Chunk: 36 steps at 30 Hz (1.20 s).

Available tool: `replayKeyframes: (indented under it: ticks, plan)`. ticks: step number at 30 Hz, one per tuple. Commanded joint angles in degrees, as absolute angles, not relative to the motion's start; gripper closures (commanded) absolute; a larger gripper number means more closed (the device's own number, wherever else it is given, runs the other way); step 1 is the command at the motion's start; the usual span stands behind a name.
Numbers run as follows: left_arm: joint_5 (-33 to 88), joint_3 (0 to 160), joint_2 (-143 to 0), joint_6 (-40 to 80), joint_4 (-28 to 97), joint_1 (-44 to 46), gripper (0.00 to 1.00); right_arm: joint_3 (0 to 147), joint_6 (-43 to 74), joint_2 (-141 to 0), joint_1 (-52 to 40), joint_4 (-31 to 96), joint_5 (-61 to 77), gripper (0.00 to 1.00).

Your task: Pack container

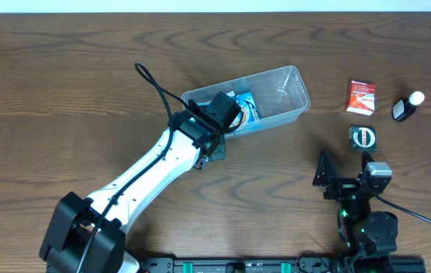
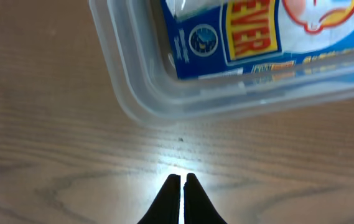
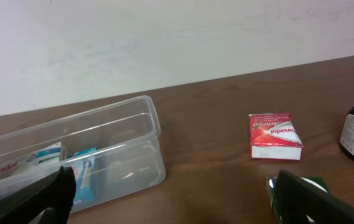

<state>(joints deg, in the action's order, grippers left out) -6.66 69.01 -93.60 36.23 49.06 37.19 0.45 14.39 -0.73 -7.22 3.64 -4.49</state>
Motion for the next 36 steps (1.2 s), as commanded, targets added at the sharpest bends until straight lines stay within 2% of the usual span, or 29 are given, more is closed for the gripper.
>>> replayKeyframes:
  ticks: [1,15,18,25,36]
  plan:
    - [-10.0,68.6,-94.4,36.7,48.5,37.0,0.94,0.3,13.6,-0.6,-6.8,3.8,-4.5,0.01]
    - [-15.2,68.6,-94.4,35.8,47.3,36.9,0.94,0.3,13.6,-0.6,-6.8,3.8,-4.4,0.01]
    - [-12.2,68.6,-94.3,35.8,47.5,36.9,0.94,0.3,13.6,-0.6,-6.8,3.8,-4.5,0.01]
    - [3.0,68.6,-94.3,35.9,48.0,36.9,0.94,0.3,13.6,-0.6,-6.8,3.8,-4.5,0.01]
    - [-1.1,68.4,-94.4,35.7,46.3,36.9,0.94,0.3,13.6,-0.6,-6.8,3.8,-4.4,0.01]
